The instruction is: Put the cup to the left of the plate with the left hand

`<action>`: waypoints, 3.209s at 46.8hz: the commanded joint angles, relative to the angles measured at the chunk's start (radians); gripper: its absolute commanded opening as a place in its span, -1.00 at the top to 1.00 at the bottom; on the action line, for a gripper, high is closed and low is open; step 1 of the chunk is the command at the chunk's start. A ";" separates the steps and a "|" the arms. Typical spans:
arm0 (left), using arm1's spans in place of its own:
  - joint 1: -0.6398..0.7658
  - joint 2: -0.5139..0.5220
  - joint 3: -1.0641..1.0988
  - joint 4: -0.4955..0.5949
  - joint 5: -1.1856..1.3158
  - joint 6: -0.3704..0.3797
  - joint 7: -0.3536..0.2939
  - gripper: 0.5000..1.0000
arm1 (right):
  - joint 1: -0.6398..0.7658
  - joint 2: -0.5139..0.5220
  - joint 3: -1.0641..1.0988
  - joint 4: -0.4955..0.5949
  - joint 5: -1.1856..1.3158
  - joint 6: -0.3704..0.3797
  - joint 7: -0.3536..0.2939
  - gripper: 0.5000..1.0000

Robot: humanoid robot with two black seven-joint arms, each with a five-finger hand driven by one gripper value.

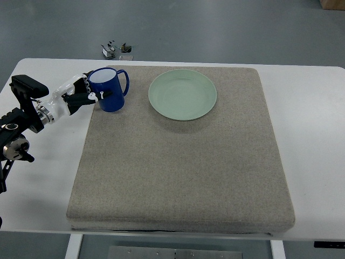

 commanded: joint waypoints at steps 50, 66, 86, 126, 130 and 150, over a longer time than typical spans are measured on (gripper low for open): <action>0.000 -0.002 0.060 -0.006 -0.003 0.042 0.002 -0.60 | 0.000 0.000 -0.001 0.000 0.000 0.000 0.000 -0.73; 0.002 0.028 0.054 -0.043 -0.020 0.033 0.002 -0.99 | 0.000 0.000 0.000 0.000 0.000 0.000 0.000 -0.73; -0.021 0.091 0.045 -0.052 -0.183 -0.043 0.012 -0.99 | 0.000 0.000 0.000 0.000 0.000 0.000 0.000 -0.73; -0.163 0.117 0.049 -0.038 -0.902 -0.053 0.548 -1.00 | 0.000 0.000 0.000 0.000 0.000 0.000 0.000 -0.73; -0.166 0.125 0.045 -0.038 -0.905 -0.053 0.551 -1.00 | 0.000 0.000 -0.001 0.000 0.000 0.000 0.000 -0.73; -0.166 0.125 0.045 -0.038 -0.925 -0.053 0.555 -1.00 | -0.003 0.000 0.002 0.028 0.002 0.005 0.002 -0.73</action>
